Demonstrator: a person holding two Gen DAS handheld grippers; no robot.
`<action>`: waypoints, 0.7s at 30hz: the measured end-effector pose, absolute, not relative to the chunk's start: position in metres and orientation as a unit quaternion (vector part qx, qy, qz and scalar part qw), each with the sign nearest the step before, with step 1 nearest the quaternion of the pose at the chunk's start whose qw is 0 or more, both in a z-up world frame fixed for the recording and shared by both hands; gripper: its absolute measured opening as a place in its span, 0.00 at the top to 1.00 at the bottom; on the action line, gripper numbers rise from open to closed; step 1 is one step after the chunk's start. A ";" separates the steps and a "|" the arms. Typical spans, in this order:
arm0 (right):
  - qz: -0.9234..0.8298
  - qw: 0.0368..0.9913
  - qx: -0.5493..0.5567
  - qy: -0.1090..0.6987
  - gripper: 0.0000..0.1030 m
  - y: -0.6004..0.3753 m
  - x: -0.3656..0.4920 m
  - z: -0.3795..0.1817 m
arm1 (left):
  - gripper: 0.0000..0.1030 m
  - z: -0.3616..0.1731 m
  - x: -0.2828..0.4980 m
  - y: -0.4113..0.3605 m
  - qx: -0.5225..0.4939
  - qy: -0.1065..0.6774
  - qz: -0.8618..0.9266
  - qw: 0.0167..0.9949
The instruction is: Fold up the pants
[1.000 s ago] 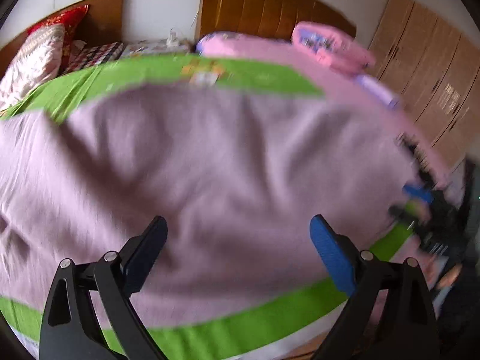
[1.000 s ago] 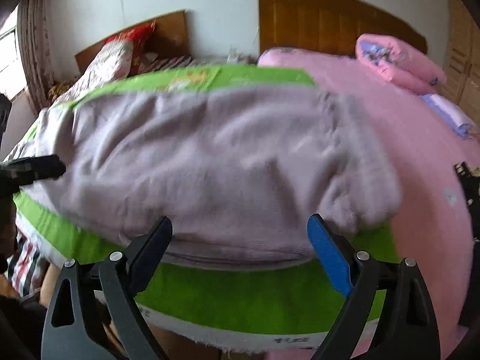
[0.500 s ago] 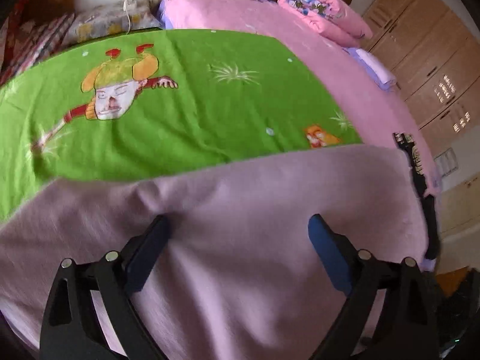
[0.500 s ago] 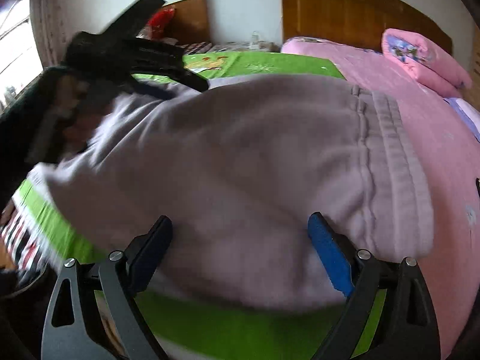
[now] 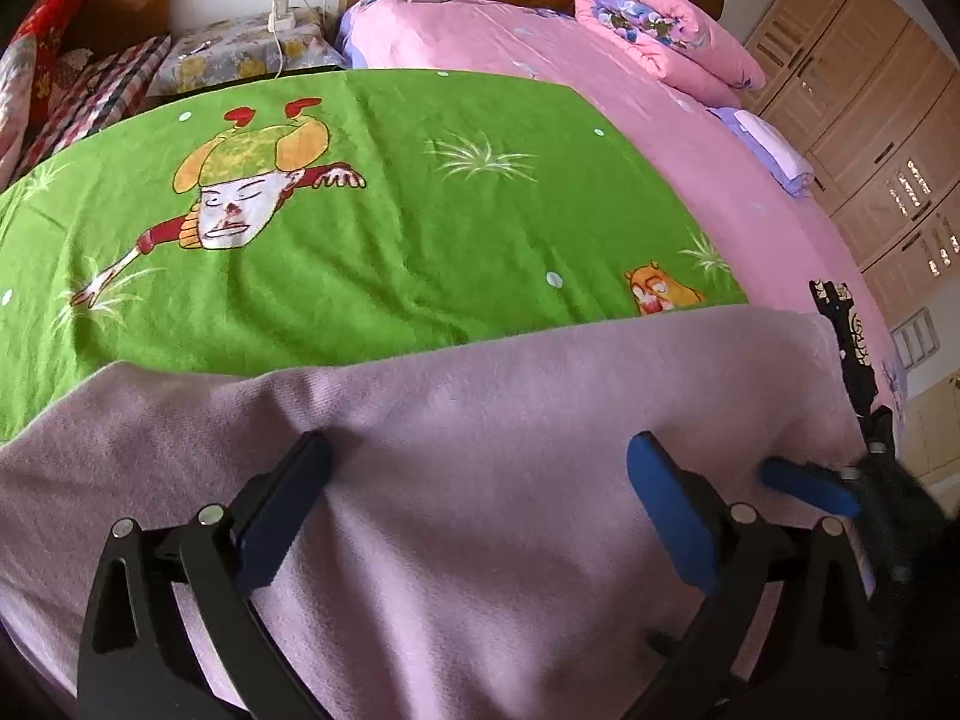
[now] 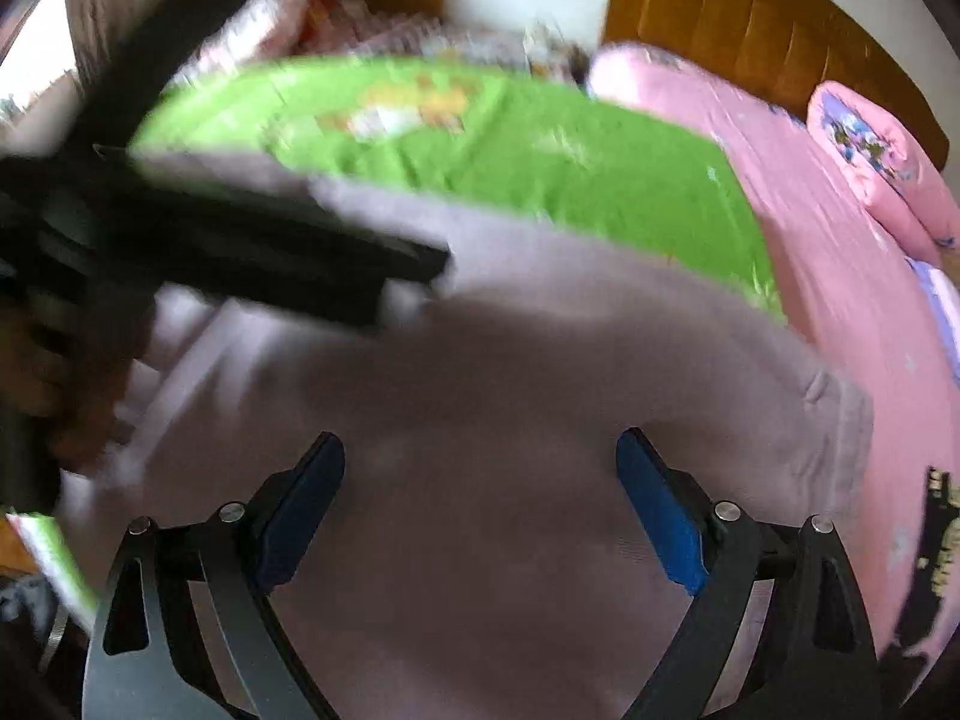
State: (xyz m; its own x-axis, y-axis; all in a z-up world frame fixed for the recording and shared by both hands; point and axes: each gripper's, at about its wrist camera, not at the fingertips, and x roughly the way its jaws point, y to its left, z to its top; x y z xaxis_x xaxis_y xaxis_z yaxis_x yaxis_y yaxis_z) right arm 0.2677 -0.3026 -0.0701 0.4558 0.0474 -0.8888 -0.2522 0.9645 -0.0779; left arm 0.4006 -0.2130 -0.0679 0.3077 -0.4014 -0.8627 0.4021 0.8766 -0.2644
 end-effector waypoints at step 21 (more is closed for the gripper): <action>0.080 0.904 -0.016 0.419 0.11 -0.328 0.170 -0.009 | 0.02 0.020 0.360 -0.090 -0.096 0.409 -0.223 0.880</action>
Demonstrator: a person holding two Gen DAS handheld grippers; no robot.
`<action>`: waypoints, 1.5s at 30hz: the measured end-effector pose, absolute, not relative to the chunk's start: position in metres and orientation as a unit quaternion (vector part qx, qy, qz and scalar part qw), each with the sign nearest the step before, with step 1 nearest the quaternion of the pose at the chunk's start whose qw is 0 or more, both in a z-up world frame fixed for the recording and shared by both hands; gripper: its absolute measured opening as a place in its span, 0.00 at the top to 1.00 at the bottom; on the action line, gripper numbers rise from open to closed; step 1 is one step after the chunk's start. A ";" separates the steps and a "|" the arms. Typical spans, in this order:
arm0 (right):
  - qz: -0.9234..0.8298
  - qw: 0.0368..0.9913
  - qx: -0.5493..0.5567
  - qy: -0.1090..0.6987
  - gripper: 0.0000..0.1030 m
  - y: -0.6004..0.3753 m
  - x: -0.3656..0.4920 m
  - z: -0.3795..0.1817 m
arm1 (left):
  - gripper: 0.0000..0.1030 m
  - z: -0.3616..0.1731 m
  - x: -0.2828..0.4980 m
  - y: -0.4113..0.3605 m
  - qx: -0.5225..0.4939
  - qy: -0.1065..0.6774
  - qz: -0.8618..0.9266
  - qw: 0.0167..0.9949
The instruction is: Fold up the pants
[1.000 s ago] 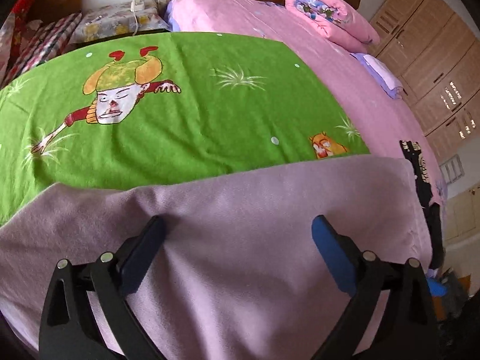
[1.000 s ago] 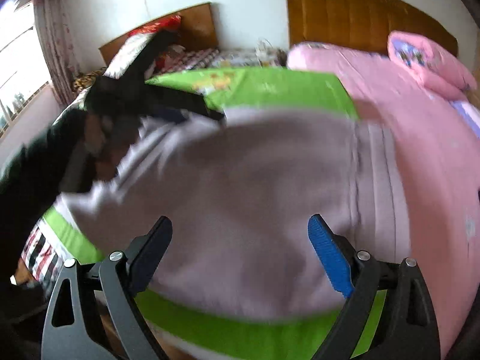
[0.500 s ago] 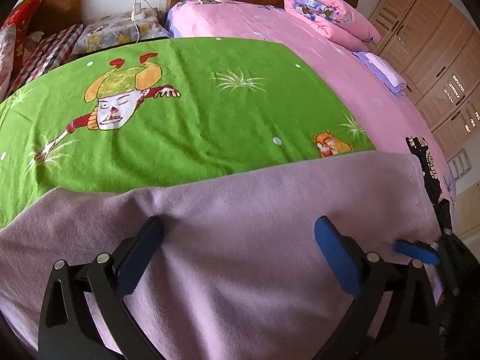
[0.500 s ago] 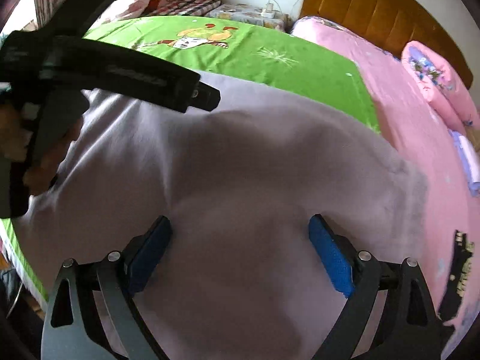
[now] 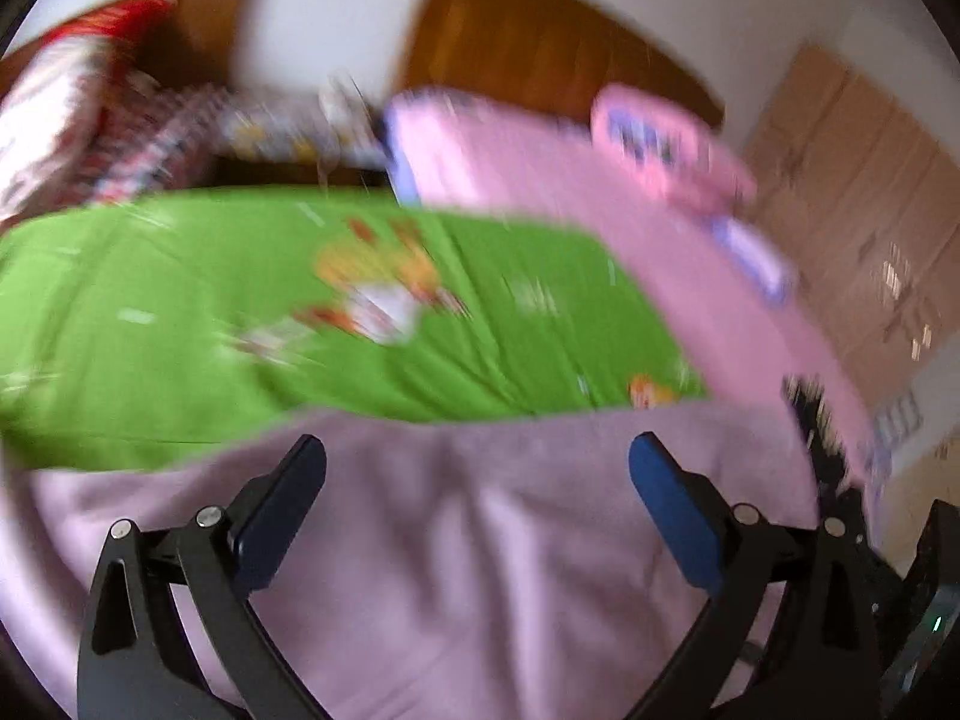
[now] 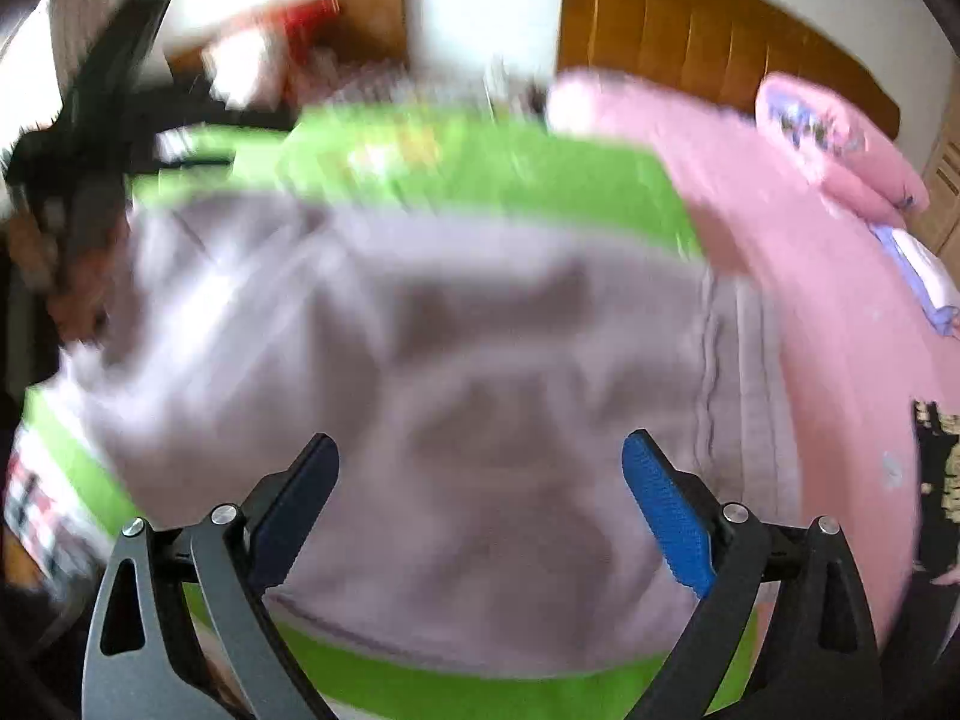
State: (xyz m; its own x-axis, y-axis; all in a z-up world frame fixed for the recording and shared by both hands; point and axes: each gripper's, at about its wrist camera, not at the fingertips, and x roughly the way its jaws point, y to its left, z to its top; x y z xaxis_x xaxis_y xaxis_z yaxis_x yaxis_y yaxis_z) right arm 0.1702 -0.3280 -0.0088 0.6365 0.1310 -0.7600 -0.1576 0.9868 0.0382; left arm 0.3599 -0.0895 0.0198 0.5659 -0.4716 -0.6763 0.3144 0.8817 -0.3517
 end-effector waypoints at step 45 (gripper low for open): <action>0.566 0.701 -0.217 0.375 0.33 0.335 0.297 -0.021 | 0.23 -0.074 0.153 0.422 -0.422 0.301 0.211 0.829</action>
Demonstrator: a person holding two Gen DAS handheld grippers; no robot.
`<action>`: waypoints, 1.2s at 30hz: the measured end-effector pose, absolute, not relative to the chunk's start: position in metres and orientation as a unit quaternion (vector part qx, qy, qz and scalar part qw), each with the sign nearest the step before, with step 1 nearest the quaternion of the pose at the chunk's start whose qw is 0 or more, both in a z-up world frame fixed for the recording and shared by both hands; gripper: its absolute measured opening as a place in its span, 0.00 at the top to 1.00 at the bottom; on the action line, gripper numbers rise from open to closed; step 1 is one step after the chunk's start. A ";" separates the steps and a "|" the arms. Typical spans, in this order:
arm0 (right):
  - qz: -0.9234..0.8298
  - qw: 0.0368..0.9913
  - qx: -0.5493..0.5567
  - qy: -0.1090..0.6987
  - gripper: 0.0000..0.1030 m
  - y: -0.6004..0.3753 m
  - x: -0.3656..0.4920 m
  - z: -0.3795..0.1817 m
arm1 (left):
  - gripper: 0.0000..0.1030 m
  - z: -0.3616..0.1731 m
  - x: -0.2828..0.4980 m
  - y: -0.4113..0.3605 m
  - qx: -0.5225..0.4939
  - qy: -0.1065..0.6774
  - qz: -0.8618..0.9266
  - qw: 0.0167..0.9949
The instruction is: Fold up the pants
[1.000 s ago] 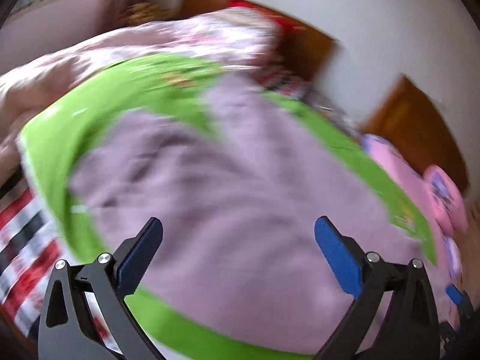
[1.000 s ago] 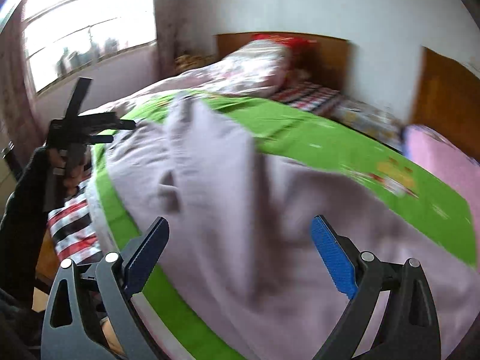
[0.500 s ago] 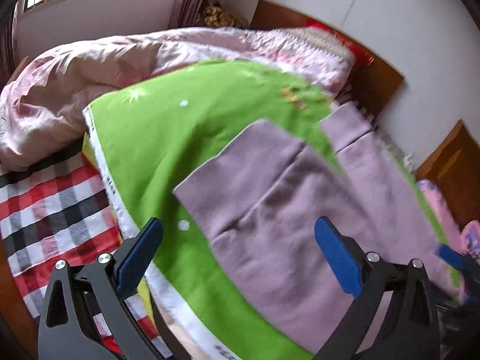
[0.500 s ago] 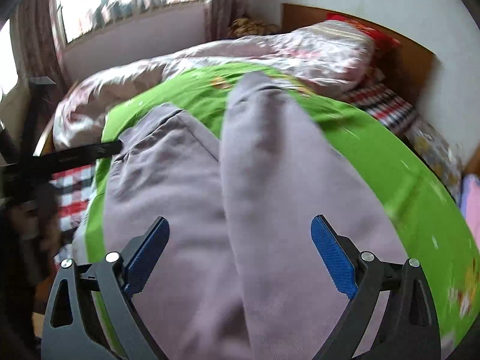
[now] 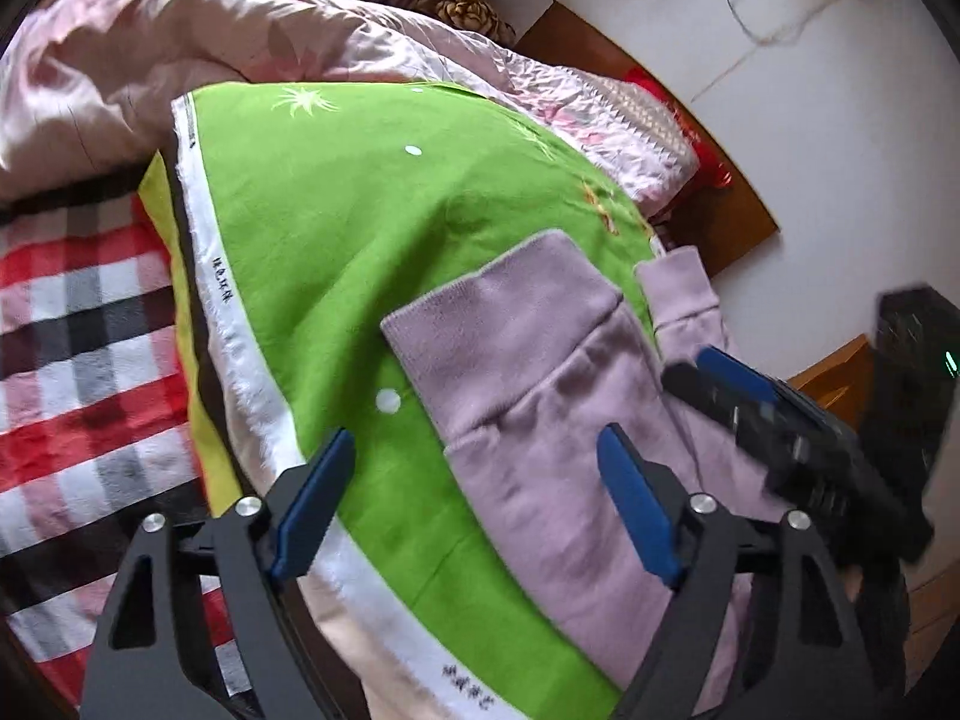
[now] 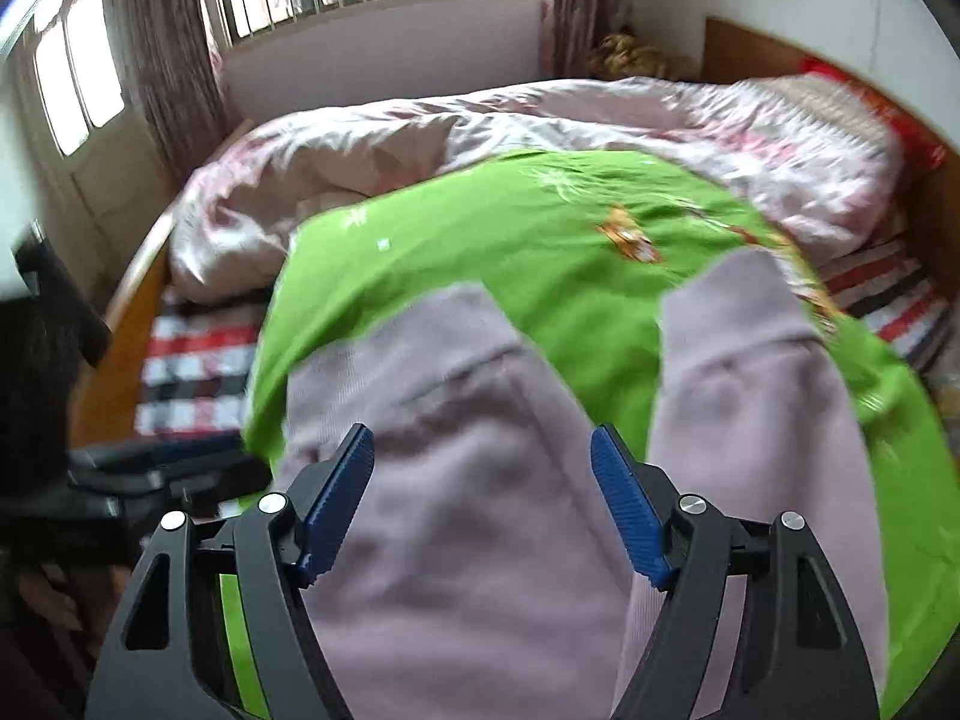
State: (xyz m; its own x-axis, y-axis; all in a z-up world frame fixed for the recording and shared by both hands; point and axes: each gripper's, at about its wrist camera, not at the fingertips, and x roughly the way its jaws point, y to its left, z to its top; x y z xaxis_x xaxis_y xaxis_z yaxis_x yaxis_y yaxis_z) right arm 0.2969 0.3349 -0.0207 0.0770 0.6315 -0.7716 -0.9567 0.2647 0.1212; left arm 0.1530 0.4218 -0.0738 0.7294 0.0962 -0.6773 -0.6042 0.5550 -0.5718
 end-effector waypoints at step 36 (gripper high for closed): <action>0.596 0.677 -0.165 0.399 0.41 0.365 0.371 -0.001 | 0.35 -0.043 0.163 0.422 -0.307 0.288 0.388 0.820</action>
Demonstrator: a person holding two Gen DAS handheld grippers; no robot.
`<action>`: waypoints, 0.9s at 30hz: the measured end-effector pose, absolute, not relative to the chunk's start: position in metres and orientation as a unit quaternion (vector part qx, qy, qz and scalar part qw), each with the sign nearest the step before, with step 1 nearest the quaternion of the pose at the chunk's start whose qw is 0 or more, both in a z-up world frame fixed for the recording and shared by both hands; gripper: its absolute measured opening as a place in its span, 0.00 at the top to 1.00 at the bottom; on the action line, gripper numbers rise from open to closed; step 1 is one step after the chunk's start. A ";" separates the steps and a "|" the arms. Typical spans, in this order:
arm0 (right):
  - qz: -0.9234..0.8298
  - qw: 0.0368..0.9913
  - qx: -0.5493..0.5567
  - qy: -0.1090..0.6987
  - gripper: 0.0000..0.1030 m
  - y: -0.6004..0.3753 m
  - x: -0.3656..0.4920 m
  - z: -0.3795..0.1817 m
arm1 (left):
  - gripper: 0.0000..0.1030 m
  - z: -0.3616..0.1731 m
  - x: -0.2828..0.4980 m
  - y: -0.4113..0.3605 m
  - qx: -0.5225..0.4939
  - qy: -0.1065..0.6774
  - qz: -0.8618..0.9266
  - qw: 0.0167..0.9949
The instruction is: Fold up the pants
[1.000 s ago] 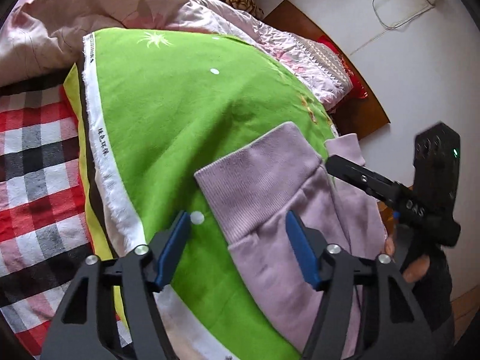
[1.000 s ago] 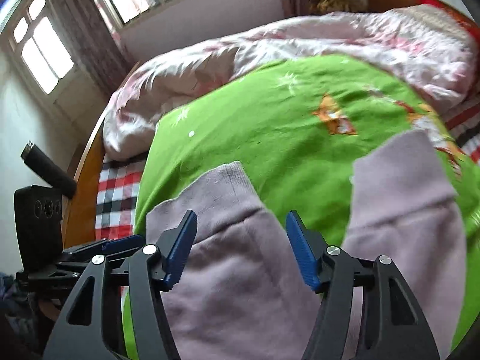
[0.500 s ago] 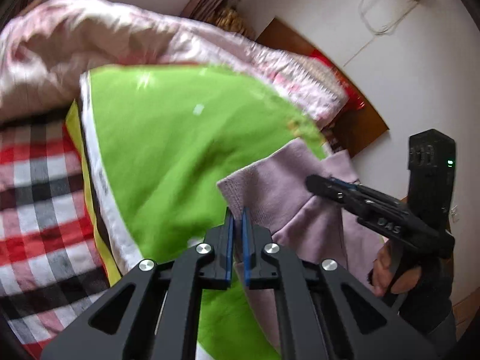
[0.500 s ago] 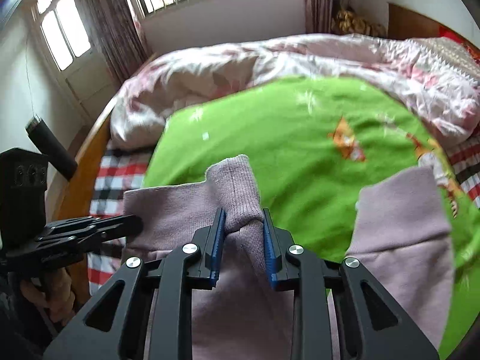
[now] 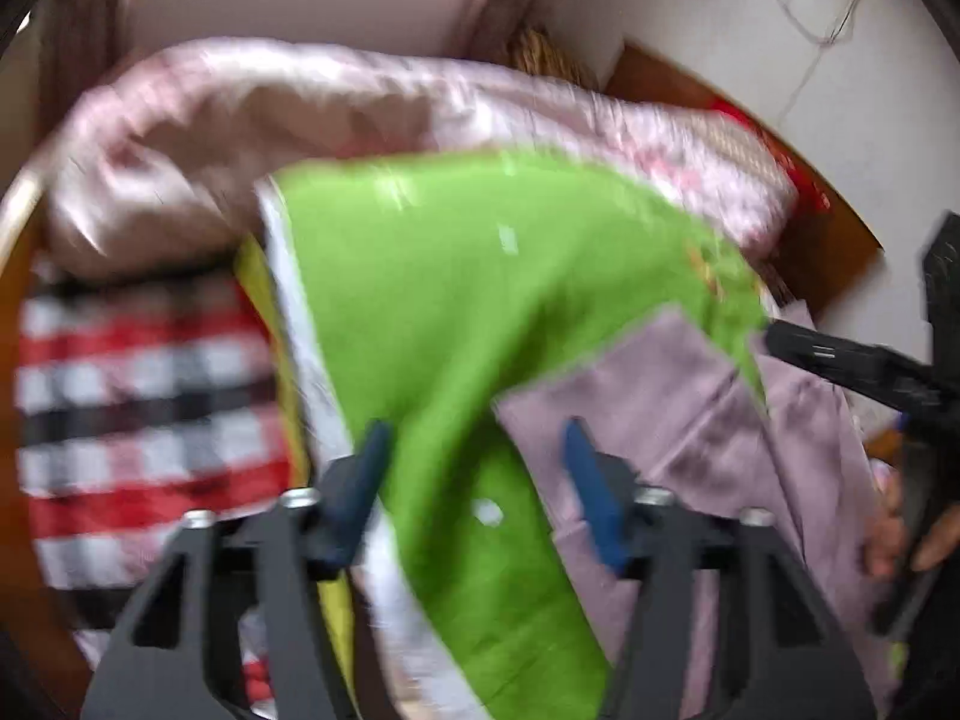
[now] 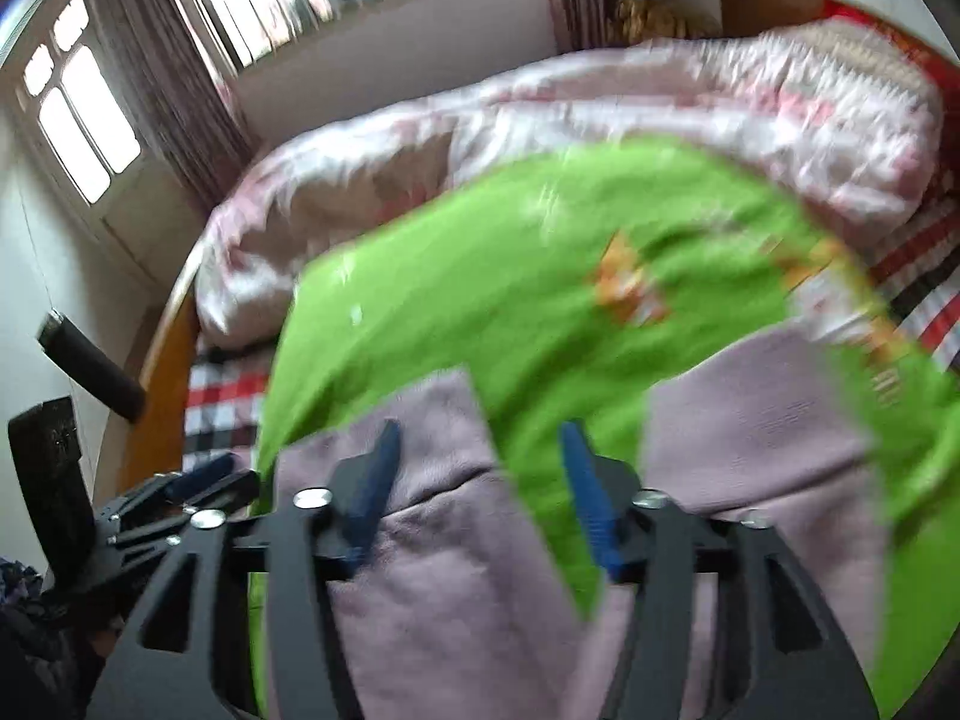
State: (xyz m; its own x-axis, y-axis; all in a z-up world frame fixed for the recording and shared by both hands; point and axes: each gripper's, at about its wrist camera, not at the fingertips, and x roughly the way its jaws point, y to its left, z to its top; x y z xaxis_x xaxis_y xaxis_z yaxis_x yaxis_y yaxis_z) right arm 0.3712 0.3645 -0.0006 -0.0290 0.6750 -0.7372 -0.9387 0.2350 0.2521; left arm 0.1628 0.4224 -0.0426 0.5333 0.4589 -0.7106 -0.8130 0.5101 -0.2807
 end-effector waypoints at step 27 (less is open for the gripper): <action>0.562 0.713 -0.160 0.388 0.94 0.283 0.387 -0.019 | 0.05 -0.062 0.233 0.347 -0.334 0.368 0.151 0.855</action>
State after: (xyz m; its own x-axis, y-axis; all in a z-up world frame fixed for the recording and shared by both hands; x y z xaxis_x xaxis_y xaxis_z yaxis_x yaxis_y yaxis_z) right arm 0.3868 0.2834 -0.0194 0.0683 0.6766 -0.7332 -0.9252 0.3179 0.2072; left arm 0.2327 0.3468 -0.0618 0.6837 0.0117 -0.7297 -0.5036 0.7313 -0.4601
